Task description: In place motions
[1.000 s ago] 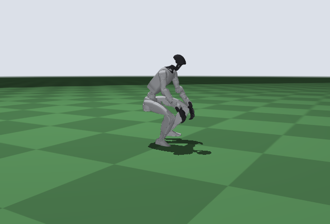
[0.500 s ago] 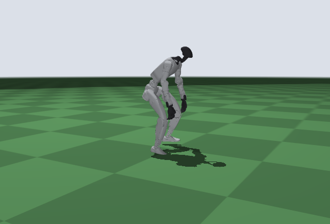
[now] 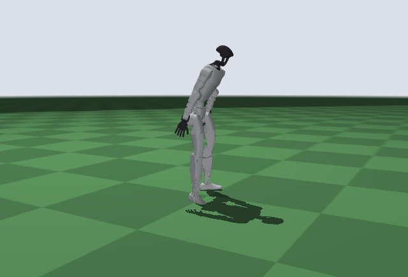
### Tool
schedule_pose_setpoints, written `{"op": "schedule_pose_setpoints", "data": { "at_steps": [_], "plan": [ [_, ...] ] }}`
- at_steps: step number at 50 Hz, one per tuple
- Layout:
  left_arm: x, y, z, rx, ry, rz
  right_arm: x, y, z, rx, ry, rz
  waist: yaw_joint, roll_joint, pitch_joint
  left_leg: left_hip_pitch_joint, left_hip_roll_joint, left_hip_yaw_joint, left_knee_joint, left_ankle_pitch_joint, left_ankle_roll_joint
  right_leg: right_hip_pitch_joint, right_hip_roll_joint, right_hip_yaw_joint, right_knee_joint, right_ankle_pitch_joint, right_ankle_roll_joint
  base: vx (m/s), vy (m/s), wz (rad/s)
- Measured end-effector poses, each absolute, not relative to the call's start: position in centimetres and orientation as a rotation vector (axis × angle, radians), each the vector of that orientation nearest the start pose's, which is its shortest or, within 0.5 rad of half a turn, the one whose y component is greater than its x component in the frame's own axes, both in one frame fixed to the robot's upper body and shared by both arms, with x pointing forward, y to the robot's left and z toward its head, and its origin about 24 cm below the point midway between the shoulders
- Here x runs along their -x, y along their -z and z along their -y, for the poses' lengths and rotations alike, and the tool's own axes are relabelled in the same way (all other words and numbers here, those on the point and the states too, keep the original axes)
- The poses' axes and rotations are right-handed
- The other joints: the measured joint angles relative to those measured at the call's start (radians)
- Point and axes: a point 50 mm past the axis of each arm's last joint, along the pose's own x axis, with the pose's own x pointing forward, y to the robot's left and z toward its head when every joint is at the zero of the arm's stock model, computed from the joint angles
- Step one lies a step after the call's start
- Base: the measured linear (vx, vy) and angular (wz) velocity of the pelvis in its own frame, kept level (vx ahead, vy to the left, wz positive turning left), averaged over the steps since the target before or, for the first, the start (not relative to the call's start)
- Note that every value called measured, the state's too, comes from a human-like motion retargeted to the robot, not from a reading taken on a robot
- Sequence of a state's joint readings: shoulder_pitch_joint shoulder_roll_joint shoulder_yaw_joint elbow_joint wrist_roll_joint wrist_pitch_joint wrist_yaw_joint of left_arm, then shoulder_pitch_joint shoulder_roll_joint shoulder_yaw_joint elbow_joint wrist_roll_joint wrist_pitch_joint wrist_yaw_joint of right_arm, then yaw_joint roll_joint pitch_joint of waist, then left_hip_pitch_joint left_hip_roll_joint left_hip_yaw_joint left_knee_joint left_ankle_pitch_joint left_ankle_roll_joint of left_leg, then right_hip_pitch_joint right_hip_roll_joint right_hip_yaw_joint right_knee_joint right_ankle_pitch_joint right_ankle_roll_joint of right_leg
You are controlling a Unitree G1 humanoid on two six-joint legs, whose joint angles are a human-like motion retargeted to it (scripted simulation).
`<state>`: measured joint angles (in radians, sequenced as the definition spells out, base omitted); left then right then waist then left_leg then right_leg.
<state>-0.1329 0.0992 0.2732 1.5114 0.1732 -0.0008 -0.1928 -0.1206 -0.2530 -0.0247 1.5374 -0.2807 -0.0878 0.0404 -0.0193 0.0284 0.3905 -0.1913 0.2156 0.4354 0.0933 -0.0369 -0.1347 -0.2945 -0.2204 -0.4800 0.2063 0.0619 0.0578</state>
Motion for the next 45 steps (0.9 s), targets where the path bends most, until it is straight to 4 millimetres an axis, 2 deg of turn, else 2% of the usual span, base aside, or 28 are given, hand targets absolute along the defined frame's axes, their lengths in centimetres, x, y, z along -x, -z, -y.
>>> {"op": "schedule_pose_setpoints", "data": {
  "at_steps": [3,5,8,10,14,18,20,22,25,28,31,33,35,37,43,45],
  "plan": [
    [-14.4,15.6,-19.6,0.091,-0.098,-1.121,-14.2,14.6,24.1,0.459,-0.016,-1.099,-0.006,-0.041,0.038,-0.206,0.040,-0.064,0.215,-0.063,0.011,-0.169,-0.054,0.035,0.167,-0.066,-0.010,-0.47,-0.14,0.09],
    [-19.2,13.3,-20.8,0.040,-0.156,-0.942,-18.6,12.6,24.0,0.522,0.031,-0.910,-0.025,-0.033,0.068,-0.368,0.059,-0.153,0.380,-0.120,0.023,-0.260,-0.073,0.023,0.269,-0.127,-0.013,-0.53,-0.18,0.79],
    [-25.0,9.5,-21.8,-0.063,-0.161,-0.757,-23.3,8.9,25.0,0.615,0.140,-0.673,0.006,-0.027,0.058,-0.603,0.063,-0.246,0.630,-0.205,0.042,-0.469,-0.101,0.079,0.499,-0.223,-0.020,-0.23,-0.13,0.44],
    [-28.1,7.0,-21.9,-0.146,-0.116,-0.678,-26.2,6.0,25.9,0.676,0.158,-0.546,0.046,-0.052,0.045,-0.741,0.028,-0.288,0.797,-0.258,0.038,-0.626,-0.125,0.163,0.662,-0.273,-0.020,-0.07,-0.04,0.03],
    [-33.8,0.4,-23.2,-0.309,-0.011,-0.538,-32.4,-1.2,25.8,0.827,-0.016,-0.333,0.036,-0.084,0.077,-1.002,-0.002,-0.339,1.123,-0.355,0.050,-0.898,-0.158,0.270,0.974,-0.372,-0.030,-0.23,0.02,0.20],
    [-37.4,-5.9,-22.8,-0.383,0.230,-0.400,-36.7,-8.8,25.7,0.938,-0.210,-0.212,0.017,-0.088,0.103,-1.249,-0.005,-0.367,1.425,-0.420,0.089,-1.148,-0.168,0.333,1.256,-0.444,-0.066,-0.13,0.05,0.06],
    [-38.3,-8.3,-22.4,-0.422,0.347,-0.345,-37.7,-12.1,25.5,1.036,-0.251,-0.150,0.024,-0.073,0.129,-1.353,0.015,-0.391,1.567,-0.449,0.109,-1.243,-0.150,0.353,1.381,-0.471,-0.080,-0.11,0.04,-0.30],
    [-37.9,-7.9,-22.0,-0.493,0.419,-0.366,-37.5,-12.0,25.0,1.147,-0.283,-0.136,0.032,-0.078,0.130,-1.379,0.021,-0.403,1.706,-0.493,0.126,-1.276,-0.152,0.372,1.519,-0.518,-0.107,-0.08,-0.01,-0.41],
    [-37.0,-6.5,-21.8,-0.561,0.450,-0.385,-36.8,-10.2,24.0,1.207,-0.326,-0.128,0.040,-0.074,0.130,-1.379,0.038,-0.423,1.873,-0.556,0.157,-1.276,-0.139,0.381,1.687,-0.584,-0.143,-0.01,0.01,-0.46],
    [-35.6,-4.7,-21.6,-0.535,0.454,-0.380,-35.6,-7.9,22.2,1.169,-0.455,-0.114,0.039,-0.079,0.130,-1.379,0.068,-0.446,2.014,-0.610,0.192,-1.276,-0.127,0.381,1.837,-0.641,-0.183,0.03,0.06,-0.44],
    [-34.0,-2.8,-22.4,-0.483,0.449,-0.415,-34.8,-6.2,21.1,1.161,-0.517,-0.094,0.028,-0.089,0.130,-1.379,0.092,-0.474,2.126,-0.651,0.209,-1.276,-0.122,0.389,1.943,-0.674,-0.206,0.05,0.05,-0.28],
    [-33.1,-1.7,-23.3,-0.466,0.436,-0.456,-34.7,-5.8,21.0,1.209,-0.509,-0.077,0.023,-0.092,0.130,-1.379,0.099,-0.481,2.161,-0.659,0.219,-1.276,-0.122,0.393,1.973,-0.681,-0.214,0.09,0.06,-0.12],
    [-32.8,-1.5,-24.3,-0.472,0.416,-0.486,-35.1,-6.6,21.2,1.289,-0.501,-0.050,0.020,-0.089,0.130,-1.379,0.092,-0.479,2.149,-0.652,0.223,-1.276,-0.119,0.400,1.957,-0.672,-0.209,0.10,0.04,-0.04],
    [-33.3,-2.3,-25.3,-0.480,0.386,-0.484,-35.8,-8.3,21.6,1.345,-0.458,0.001,0.019,-0.083,0.130,-1.379,0.087,-0.461,2.083,-0.629,0.226,-1.276,-0.118,0.402,1.886,-0.642,-0.191,0.04,0.01,0.00],
    [-36.0,-6.9,-26.4,-0.406,0.241,-0.343,-37.8,-13.6,24.6,1.327,-0.201,0.038,0.022,-0.066,0.130,-1.376,0.080,-0.410,1.742,-0.508,0.185,-1.266,-0.130,0.391,1.505,-0.483,-0.097,-0.08,0.01,0.18],
    [-35.8,-6.5,-26.6,-0.367,0.213,-0.348,-37.6,-12.9,25.7,1.292,-0.159,-0.023,0.021,-0.052,0.130,-1.305,0.070,-0.408,1.606,-0.469,0.156,-1.179,-0.123,0.369,1.355,-0.438,-0.062,0.04,0.05,0.07]
  ]
}}
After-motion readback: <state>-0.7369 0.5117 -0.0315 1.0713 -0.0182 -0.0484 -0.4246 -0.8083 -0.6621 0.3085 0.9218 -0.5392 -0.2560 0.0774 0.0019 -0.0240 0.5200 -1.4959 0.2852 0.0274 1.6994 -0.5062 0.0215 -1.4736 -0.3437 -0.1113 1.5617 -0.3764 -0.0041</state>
